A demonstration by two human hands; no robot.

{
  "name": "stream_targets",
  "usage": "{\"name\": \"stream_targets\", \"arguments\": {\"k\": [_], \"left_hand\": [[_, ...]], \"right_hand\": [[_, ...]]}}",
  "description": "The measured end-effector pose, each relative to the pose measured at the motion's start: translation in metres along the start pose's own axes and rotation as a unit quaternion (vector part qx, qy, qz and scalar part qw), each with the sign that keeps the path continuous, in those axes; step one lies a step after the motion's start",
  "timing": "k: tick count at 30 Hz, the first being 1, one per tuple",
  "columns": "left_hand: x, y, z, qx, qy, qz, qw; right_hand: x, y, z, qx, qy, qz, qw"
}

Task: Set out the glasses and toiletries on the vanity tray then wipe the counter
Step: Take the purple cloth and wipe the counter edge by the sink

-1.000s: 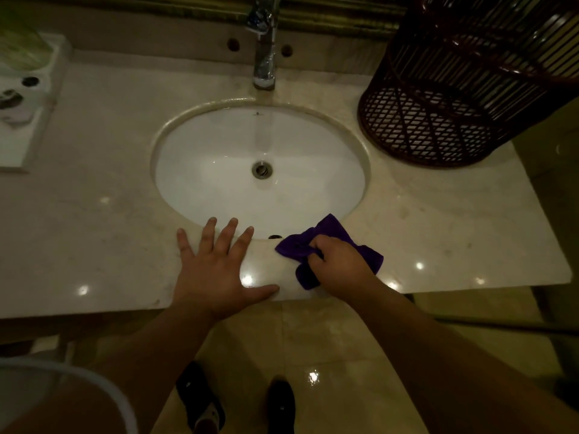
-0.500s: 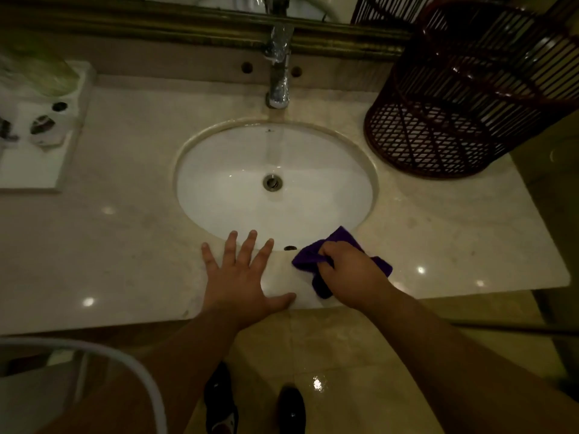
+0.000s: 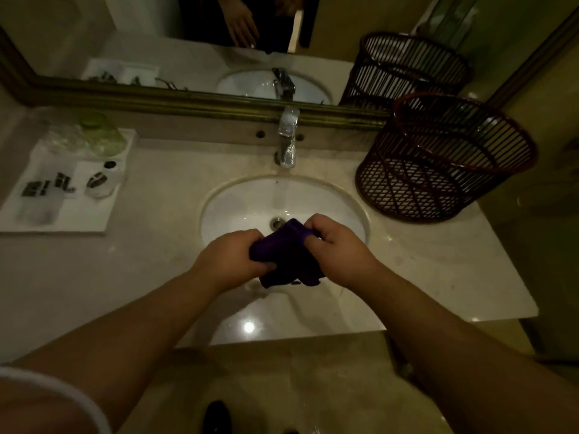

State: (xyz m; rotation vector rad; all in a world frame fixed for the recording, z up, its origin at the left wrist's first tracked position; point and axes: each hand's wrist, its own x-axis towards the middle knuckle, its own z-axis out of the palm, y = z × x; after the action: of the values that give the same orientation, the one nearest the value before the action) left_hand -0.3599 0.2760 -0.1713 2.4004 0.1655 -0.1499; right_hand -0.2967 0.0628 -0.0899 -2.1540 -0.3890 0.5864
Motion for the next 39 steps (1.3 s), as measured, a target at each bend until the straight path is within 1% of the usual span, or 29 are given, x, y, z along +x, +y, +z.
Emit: {"name": "stream_targets", "arguments": {"k": [2,6,9,11,14,17,19,23,27,29,31,33,35,37,39], "left_hand": [[-0.002,0.000,-0.017,0.010,0.014,-0.014,1.000],[-0.001,0.007,-0.041,0.041,0.014,-0.014,0.999],[0.004,0.015,-0.053,0.063,0.000,0.009,0.998],[0.008,0.022,-0.056,0.082,-0.011,0.029,0.996],[0.017,0.034,-0.058,0.105,-0.019,0.056,0.993],[0.027,0.048,-0.057,0.105,-0.029,0.081,0.991],[0.033,0.057,-0.055,0.106,-0.039,0.099,0.989],[0.044,0.073,-0.055,0.106,-0.052,0.134,0.984],[0.053,0.080,-0.061,0.079,-0.057,0.121,0.988],[0.057,0.086,-0.063,0.074,-0.062,0.118,0.988],[0.061,0.095,-0.061,0.071,-0.065,0.119,0.988],[0.065,0.109,-0.056,0.075,-0.068,0.130,0.986],[0.070,0.124,-0.049,0.089,-0.072,0.144,0.983],[0.079,0.138,-0.042,0.107,-0.075,0.148,0.980],[0.092,0.150,-0.039,0.130,-0.077,0.147,0.978]], "right_hand": [[0.002,-0.003,-0.004,-0.007,0.032,0.019,0.999],[0.003,0.003,-0.009,-0.082,0.085,0.039,0.992],[0.001,0.011,-0.013,-0.156,0.087,0.049,0.983],[0.000,0.015,-0.015,-0.184,0.079,0.066,0.977],[0.000,0.021,-0.018,-0.177,0.067,0.097,0.977],[-0.001,0.026,-0.016,-0.101,0.029,0.130,0.986],[0.000,0.025,-0.009,-0.062,0.018,0.120,0.991],[0.007,0.019,0.001,-0.134,0.049,0.057,0.988],[0.006,0.018,-0.003,-0.157,0.071,0.064,0.983],[0.005,0.020,-0.009,-0.117,0.083,0.072,0.987],[0.004,0.020,-0.013,-0.036,0.054,0.089,0.994],[0.002,0.020,-0.015,-0.010,0.027,0.086,0.996],[0.003,0.026,-0.018,-0.026,0.027,0.072,0.997],[0.005,0.033,-0.033,-0.090,0.055,0.071,0.992],[0.006,0.040,-0.060,-0.162,0.086,0.080,0.980]]}}
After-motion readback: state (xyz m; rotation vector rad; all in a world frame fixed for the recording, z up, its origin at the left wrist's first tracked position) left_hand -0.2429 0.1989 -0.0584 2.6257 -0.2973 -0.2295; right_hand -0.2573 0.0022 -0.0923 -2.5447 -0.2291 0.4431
